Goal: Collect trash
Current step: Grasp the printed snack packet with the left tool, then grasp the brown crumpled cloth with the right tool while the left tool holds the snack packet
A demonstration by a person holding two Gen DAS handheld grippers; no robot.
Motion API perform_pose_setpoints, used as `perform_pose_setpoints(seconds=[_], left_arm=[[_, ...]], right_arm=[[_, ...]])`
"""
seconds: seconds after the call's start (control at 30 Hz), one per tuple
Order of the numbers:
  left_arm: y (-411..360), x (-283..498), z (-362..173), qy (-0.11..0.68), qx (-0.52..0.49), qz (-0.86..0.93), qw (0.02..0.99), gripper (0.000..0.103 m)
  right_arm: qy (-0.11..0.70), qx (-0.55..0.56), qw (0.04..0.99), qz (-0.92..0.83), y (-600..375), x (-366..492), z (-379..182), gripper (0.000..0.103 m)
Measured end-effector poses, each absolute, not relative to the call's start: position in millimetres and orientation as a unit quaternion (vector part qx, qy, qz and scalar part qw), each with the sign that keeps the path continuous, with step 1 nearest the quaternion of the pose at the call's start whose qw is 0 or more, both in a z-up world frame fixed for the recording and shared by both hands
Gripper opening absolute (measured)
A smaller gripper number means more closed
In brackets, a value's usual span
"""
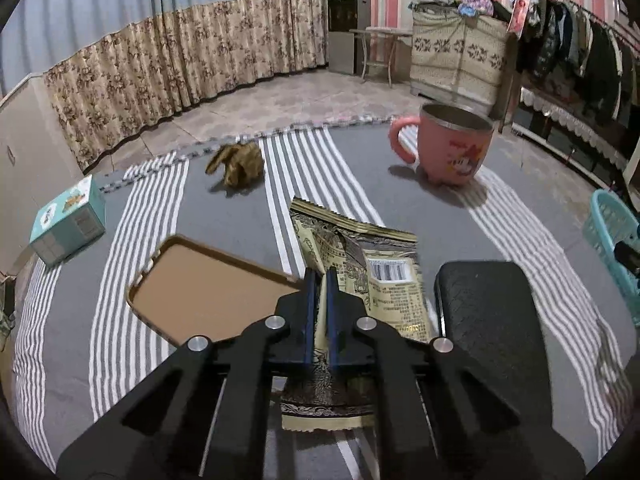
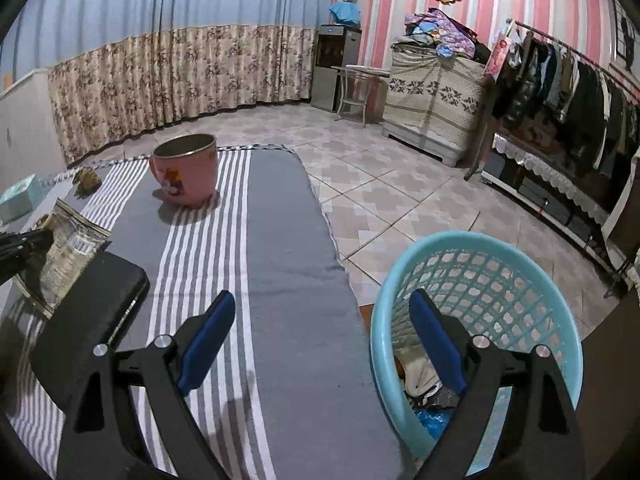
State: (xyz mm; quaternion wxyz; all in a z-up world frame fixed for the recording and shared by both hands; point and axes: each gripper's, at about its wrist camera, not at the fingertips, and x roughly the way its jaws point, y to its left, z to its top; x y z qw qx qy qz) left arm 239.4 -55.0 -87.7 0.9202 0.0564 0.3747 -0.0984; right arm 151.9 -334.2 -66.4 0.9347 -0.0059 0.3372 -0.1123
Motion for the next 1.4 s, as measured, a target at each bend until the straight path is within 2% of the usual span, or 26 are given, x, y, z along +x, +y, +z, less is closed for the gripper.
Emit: perform_pose_setpoints(seconds=[0.27, 0.63, 0.97, 1.4], left_arm=[[-32.2, 238.0, -59.1, 0.342, 0.051, -0.111, 0.932, 0.004], [44.4, 272.4, -21.6, 0.288, 0.04, -0.067, 0.954, 0.004], [116.5, 313.6, -31.9, 0.287, -0.017, -0.016, 0.958, 0.004], [136.3, 314.8, -56.4, 0.295, -0.03, -0.027, 0.955, 0.004]], right_arm=[[0.332, -0.017, 0.936, -0.111, -320.1, 150.5, -62.3, 0.087], [0.329, -0.011, 0.941, -0.08, -274.3, 174.2, -52.1, 0.087], [0.324, 0.004, 0.945, -0.031, -203.6, 222.5, -39.8, 0.087], [0.353, -0.014, 0.935, 0.018, -114.3, 302.2, -53.0, 0.09]])
